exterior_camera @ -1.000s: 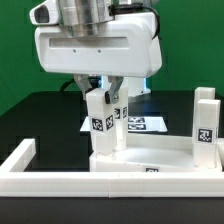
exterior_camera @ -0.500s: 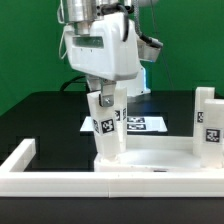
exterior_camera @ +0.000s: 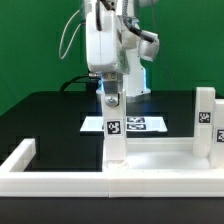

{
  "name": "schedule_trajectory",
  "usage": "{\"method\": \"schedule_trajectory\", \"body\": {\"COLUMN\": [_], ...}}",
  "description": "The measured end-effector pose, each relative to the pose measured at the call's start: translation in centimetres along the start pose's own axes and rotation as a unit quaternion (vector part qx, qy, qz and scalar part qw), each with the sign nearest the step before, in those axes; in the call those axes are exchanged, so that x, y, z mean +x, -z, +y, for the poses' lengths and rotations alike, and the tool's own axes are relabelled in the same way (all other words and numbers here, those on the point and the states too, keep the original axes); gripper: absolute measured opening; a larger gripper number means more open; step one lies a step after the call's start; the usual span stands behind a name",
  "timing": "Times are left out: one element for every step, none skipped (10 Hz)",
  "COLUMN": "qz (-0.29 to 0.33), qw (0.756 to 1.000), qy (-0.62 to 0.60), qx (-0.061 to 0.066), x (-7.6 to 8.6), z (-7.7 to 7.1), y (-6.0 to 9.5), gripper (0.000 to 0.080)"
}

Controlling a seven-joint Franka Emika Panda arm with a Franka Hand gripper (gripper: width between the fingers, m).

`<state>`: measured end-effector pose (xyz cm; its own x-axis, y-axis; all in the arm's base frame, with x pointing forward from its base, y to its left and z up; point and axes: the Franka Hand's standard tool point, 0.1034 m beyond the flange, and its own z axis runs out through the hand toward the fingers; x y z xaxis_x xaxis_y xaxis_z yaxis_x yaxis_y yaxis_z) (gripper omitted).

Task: Assemble desk

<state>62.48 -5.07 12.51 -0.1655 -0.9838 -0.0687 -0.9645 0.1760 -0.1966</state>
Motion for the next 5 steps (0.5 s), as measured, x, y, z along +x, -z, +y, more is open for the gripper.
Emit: {"method": "schedule_trajectory", "body": {"qz": [0.000,0.000,-0.001,-0.018,-0.022], "qw": [1.000,1.000,0.998,0.987,0.970], "qy": [0.013,0.023,0.057,0.152,0.238], "qx": [0.000,-0.001,-0.011,-0.043,-0.049], "x": [0.04,0.03,-0.03,-0.41,-0.53], "z": [-0.01,0.04,0.21,0.19,0.05], "y": [0.00,-0.09,-0.12,0.18,0.02], "gripper": [0.0297,0.0297,0.0472,0.0608,0.0637]}}
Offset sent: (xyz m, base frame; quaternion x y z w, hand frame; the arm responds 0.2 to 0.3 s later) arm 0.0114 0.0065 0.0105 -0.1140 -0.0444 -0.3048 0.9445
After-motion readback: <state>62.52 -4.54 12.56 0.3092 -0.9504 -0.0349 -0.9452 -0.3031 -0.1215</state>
